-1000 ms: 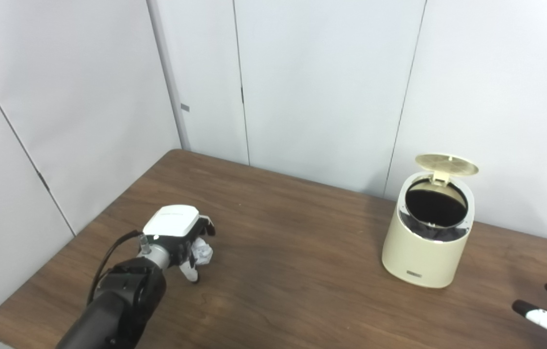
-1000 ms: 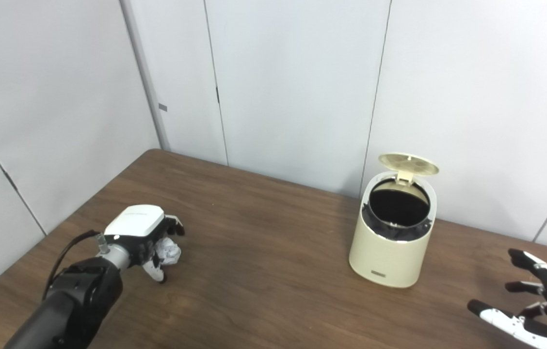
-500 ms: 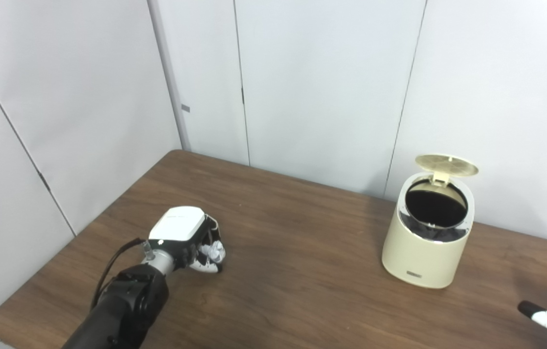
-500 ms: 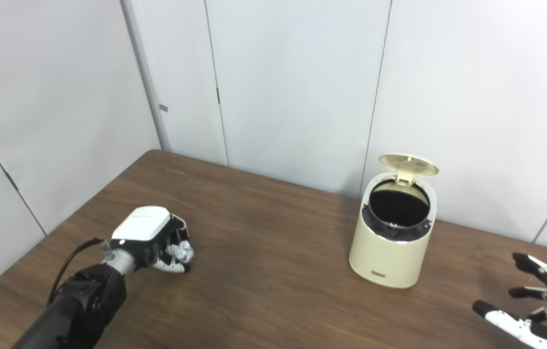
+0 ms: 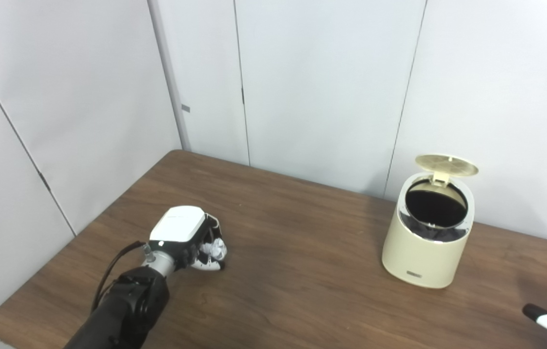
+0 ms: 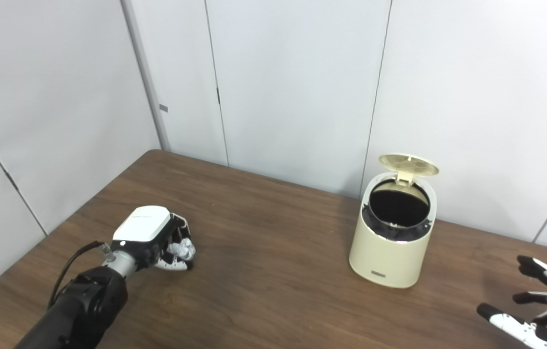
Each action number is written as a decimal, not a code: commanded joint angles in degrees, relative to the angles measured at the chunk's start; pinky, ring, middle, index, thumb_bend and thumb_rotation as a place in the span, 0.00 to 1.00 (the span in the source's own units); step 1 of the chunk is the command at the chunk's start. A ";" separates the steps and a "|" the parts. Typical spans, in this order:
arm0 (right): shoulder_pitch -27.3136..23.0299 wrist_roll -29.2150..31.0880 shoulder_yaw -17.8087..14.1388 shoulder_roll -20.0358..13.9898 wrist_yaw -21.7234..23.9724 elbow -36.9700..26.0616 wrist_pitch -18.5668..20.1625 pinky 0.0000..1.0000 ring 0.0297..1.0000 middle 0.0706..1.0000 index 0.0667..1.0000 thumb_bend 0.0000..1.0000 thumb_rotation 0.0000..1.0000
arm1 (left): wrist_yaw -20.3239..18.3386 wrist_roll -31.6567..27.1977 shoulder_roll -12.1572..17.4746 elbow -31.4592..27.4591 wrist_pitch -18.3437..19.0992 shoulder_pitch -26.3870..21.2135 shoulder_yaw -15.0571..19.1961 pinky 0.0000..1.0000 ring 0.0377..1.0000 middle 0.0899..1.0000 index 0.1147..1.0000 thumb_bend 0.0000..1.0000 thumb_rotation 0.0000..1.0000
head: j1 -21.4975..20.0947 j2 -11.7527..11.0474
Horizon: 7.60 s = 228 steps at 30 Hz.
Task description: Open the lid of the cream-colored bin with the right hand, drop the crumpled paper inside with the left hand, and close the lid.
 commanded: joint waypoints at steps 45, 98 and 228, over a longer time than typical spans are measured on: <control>-4.67 -4.20 5.89 4.68 -3.94 7.87 -7.01 0.57 0.73 0.83 0.85 0.67 0.10 | -12.23 1.07 -18.53 -8.10 3.06 -32.73 -11.30 0.31 0.35 0.42 0.48 0.50 0.00 | -27.14 -3.50; -3.26 -6.39 6.66 5.39 -3.52 4.98 -5.19 0.61 0.75 0.84 0.85 0.67 0.13 | 17.34 3.33 -29.17 17.63 -3.43 -38.61 -20.46 0.24 0.31 0.42 0.49 0.49 0.00 | -30.89 -3.12; -22.92 -5.95 6.76 0.51 6.22 0.35 -2.73 0.67 0.80 0.87 0.85 0.65 0.39 | 12.81 -42.23 -26.93 17.86 -30.50 -7.98 -1.74 0.61 0.69 0.75 0.77 0.68 0.24 | -28.58 -7.56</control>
